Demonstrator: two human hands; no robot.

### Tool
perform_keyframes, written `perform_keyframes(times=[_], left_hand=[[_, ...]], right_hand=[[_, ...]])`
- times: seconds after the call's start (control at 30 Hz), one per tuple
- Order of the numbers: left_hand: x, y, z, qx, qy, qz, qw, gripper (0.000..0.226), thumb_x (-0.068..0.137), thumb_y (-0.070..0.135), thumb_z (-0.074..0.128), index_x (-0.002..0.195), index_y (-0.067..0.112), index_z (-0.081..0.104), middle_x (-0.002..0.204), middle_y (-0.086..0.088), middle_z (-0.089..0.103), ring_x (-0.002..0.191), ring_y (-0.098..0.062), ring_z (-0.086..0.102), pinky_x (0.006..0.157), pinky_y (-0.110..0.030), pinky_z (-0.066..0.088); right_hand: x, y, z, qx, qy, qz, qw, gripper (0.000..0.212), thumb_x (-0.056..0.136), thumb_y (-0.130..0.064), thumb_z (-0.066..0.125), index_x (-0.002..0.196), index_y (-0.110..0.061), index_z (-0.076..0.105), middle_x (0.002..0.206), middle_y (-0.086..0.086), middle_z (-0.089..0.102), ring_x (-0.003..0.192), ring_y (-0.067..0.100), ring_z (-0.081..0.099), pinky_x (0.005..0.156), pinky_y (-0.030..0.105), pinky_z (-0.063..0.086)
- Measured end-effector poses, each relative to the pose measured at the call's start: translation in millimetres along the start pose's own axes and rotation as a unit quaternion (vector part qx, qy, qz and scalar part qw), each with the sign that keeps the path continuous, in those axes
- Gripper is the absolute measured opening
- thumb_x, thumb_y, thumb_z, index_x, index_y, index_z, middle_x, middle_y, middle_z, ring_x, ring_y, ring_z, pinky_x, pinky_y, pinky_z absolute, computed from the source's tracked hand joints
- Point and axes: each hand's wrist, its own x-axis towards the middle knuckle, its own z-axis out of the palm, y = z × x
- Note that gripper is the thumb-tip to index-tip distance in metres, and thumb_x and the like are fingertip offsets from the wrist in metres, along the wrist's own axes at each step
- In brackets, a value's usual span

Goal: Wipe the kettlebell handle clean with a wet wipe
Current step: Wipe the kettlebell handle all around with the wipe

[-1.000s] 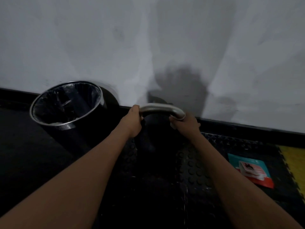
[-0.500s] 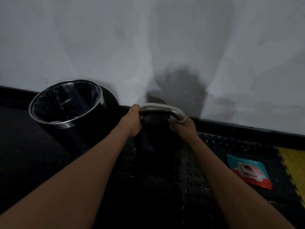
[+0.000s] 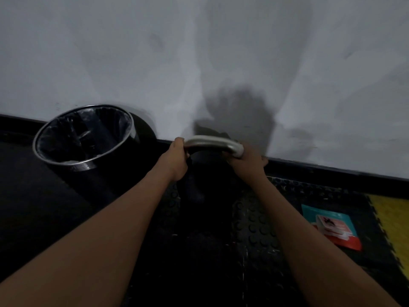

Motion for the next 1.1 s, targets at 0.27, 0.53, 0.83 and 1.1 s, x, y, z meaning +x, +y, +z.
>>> perform_keyframes(times=[0.27,0.53,0.83,1.1], left_hand=[[-2.1,0.0,-2.1,-0.002,-0.012,0.001,1.0,0.034,0.095,0.014,0.047,0.126,0.01,0.034,0.131,-0.018,0.047,0.102,-0.039,0.057,0.086,-0.041,0.044],[-0.6,0.7,1.0,-0.004,-0.001,0.001,1.0,0.031,0.096,0.016,0.046,0.124,0.012,0.033,0.129,-0.019,0.047,0.098,-0.04,0.058,0.085,-0.044,0.047],[-2.4,1.0,-0.5,-0.002,-0.004,-0.01,1.0,0.032,0.097,0.018,0.046,0.126,0.012,0.033,0.127,-0.02,0.05,0.096,-0.038,0.057,0.08,-0.037,0.043],[-1.8,3.9,1.8,-0.001,0.004,-0.017,1.0,0.033,0.097,0.019,0.046,0.126,0.011,0.033,0.126,-0.021,0.05,0.101,-0.041,0.057,0.082,-0.04,0.043]], right_hand=[[-2.6,10.4,2.2,0.122,-0.056,0.034,0.99,0.037,0.075,-0.059,0.068,0.082,-0.023,0.069,0.084,0.004,0.071,0.084,0.02,0.066,0.08,0.038,0.053],[0.9,4.6,7.4,0.11,0.0,-0.018,0.994,0.029,0.072,-0.048,0.07,0.073,-0.03,0.047,0.074,0.0,0.061,0.074,0.02,0.061,0.069,0.038,0.048],[-2.8,20.7,26.3,0.16,0.0,0.052,0.986,0.055,0.07,-0.064,0.063,0.096,-0.016,0.062,0.086,0.001,0.069,0.09,0.022,0.066,0.088,0.044,0.051],[-3.7,-12.2,2.6,-0.01,0.054,-0.09,0.994,0.037,0.079,-0.02,0.065,0.114,-0.024,0.052,0.107,0.001,0.06,0.11,0.027,0.053,0.094,0.036,0.027]])
